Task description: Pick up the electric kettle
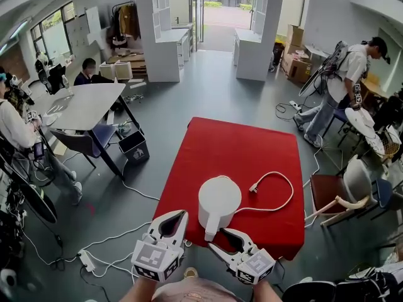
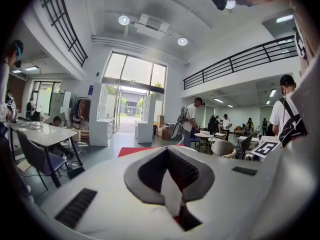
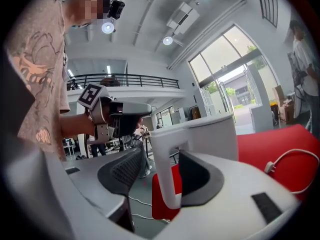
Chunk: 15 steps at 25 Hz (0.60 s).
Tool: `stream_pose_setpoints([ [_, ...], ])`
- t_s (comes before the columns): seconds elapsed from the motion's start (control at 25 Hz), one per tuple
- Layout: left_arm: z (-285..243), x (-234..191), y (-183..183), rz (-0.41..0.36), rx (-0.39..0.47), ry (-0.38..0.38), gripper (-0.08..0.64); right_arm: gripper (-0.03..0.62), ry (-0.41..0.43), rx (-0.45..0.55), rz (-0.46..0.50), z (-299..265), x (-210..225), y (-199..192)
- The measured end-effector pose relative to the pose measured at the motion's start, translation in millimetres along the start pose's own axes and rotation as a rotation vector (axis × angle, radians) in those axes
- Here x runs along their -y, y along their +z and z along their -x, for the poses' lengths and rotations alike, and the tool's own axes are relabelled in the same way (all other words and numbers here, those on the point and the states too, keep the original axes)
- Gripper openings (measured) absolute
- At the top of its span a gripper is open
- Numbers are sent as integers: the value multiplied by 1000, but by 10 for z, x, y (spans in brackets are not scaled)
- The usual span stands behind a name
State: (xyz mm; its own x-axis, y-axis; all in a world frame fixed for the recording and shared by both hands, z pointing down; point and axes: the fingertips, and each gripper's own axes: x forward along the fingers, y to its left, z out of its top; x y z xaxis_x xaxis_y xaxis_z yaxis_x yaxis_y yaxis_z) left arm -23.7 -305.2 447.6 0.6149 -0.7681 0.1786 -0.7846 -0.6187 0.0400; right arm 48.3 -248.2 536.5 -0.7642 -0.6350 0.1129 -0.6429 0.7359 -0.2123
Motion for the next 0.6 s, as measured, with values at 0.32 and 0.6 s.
stream_pose_setpoints([
  [0.32, 57, -114, -28, 4, 1, 19, -6, 241, 38, -45, 11, -203, -45, -105],
  [0.6, 98, -265, -81, 10, -12, 49, -6, 235, 86, -63, 19, -435, -78, -158],
])
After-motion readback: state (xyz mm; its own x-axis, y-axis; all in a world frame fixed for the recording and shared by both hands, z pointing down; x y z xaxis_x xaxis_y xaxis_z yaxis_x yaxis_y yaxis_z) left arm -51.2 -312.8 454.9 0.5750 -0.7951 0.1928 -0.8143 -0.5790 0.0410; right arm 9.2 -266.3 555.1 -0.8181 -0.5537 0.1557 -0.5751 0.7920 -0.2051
